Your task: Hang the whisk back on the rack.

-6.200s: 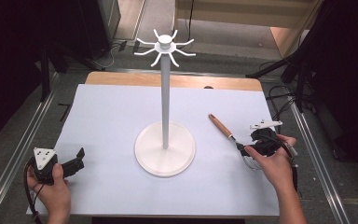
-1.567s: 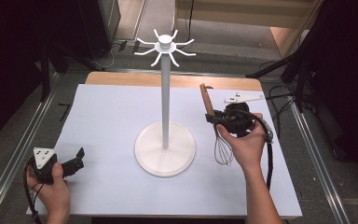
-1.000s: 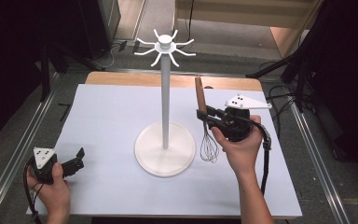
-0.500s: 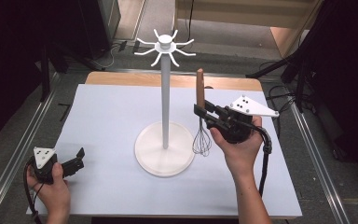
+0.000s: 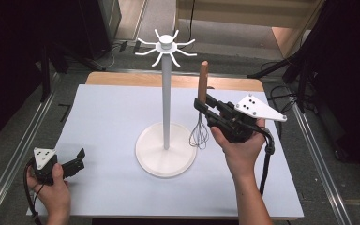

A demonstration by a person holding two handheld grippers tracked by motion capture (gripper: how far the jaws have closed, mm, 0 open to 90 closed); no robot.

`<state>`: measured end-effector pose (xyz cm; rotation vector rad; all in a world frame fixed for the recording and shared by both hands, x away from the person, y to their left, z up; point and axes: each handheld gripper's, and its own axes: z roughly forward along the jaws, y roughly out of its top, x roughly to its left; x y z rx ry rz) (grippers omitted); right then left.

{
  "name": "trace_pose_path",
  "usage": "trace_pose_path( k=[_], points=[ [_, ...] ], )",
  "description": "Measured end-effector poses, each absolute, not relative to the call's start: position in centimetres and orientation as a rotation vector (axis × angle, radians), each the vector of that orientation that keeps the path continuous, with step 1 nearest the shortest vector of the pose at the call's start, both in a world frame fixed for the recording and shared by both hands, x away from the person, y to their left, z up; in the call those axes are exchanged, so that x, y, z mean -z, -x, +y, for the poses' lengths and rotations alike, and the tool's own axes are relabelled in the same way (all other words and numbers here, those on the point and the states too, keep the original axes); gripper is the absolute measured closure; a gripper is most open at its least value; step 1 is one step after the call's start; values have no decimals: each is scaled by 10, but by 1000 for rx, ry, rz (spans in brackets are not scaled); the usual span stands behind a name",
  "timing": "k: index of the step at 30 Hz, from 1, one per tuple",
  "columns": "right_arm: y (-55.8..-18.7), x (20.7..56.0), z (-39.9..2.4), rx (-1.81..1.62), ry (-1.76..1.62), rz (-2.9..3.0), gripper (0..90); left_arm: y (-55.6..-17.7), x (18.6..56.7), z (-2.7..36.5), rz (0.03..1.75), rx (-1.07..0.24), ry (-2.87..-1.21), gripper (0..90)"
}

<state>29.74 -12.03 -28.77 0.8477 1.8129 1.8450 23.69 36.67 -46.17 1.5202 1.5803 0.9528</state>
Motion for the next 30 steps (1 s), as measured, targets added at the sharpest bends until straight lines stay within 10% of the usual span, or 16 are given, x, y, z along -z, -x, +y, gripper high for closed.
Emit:
trace_pose_path(
  k=[30],
  points=[
    [-290, 254, -115, -1907, -737, 1757, 703, -237, 462, 367, 1580, -943, -1518, 0]
  ],
)
